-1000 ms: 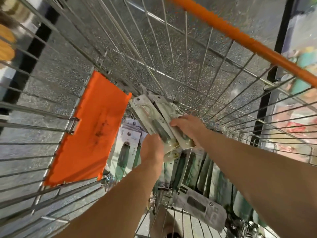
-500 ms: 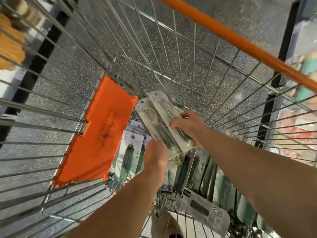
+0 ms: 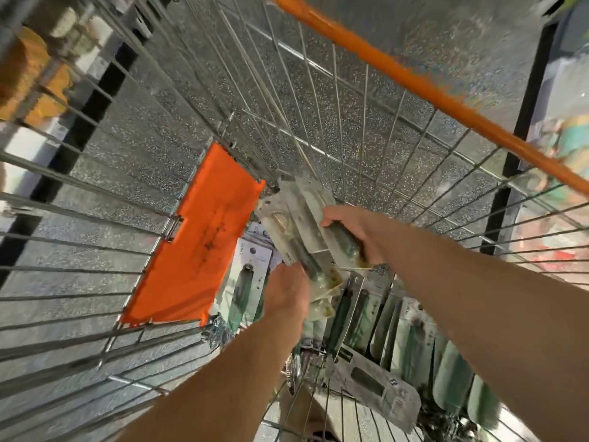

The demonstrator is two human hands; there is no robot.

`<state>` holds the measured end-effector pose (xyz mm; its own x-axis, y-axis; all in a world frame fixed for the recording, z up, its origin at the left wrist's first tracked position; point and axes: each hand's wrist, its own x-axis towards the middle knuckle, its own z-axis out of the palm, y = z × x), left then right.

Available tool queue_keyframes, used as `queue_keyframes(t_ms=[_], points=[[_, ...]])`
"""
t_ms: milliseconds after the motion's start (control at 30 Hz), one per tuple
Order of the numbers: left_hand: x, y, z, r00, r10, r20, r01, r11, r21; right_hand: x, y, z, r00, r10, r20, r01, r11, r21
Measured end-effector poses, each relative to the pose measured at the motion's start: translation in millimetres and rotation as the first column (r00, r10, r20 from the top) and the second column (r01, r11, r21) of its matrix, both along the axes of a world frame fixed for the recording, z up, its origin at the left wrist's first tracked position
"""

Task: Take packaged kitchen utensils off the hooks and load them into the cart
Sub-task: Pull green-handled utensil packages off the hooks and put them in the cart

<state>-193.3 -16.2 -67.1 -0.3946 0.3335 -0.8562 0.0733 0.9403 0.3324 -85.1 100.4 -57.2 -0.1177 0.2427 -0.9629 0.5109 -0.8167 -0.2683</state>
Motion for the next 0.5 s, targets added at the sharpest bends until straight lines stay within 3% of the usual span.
queue_keyframes(t_ms=[300, 500], points=[[-14.5, -16.4, 18.5, 0.988, 0.147, -0.054, -0.143, 0.988, 0.061, 17.7, -25.2, 23.6, 0.985, -0.134, -0.109, 0.13, 0.99, -0.045], [-26.0, -25.0, 27.3, 0.998, -0.009, -0.064, 0.02, 0.984, 0.177, 9.5, -43.3, 34.4, 0.964, -0.154, -0.217, 0.151, 0.988, -0.027]])
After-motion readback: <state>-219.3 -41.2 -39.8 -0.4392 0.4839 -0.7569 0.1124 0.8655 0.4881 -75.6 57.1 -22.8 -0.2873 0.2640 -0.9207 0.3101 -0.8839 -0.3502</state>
